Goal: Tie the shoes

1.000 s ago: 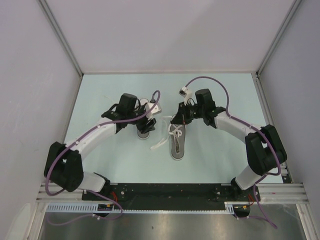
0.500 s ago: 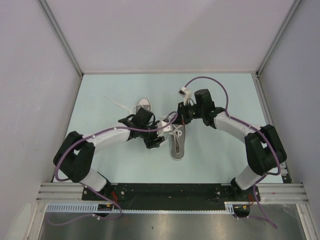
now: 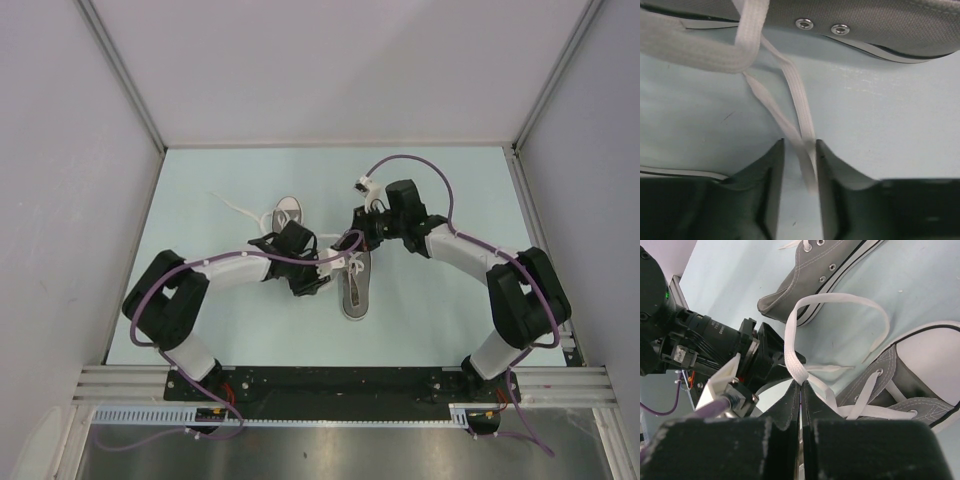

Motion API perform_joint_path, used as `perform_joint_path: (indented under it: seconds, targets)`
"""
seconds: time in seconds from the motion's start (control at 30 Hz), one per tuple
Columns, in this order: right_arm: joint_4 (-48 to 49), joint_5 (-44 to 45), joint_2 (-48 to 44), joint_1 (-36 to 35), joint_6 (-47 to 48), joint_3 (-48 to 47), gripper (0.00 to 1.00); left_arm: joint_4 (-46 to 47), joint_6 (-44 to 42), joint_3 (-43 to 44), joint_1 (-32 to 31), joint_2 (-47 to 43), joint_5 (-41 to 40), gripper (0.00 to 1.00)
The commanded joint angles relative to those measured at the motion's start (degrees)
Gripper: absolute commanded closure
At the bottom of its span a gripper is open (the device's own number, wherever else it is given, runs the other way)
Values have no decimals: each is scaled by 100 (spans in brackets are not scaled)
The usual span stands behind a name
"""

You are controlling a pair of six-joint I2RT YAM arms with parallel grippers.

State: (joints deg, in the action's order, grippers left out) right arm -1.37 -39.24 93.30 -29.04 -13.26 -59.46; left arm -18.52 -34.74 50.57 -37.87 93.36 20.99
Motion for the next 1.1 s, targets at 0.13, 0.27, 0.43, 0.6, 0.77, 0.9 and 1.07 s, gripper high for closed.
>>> perform_joint_path:
  seconds: [0.13,0.27,0.43,0.6,0.77,0.9,1.07]
  targets:
    - [189,75,22,-84,139,-4,100,25,-94,59,-63,-265,203,90]
    - [181,84,13,-93,148,-4,100,-107,-15,68,-54,-739,475,94]
    - [242,92,-4,-93,130,-4,100,-396,-94,-38,-124,-1556,572,98]
    - [286,23,4,-102,113,-13,100,-670,-358,-100,-308,-2172,766,99]
    - [426,-22,40,-181,69,-13,100,-240,-226,6,-853,-2366,802,100]
    - [462,-92,92,-278,69,-13,100,-73,-402,59,-1196,-2253,748,100]
    - [304,-57,101,-532,253,-13,100,-46,-402,120,-1311,-2138,792,100]
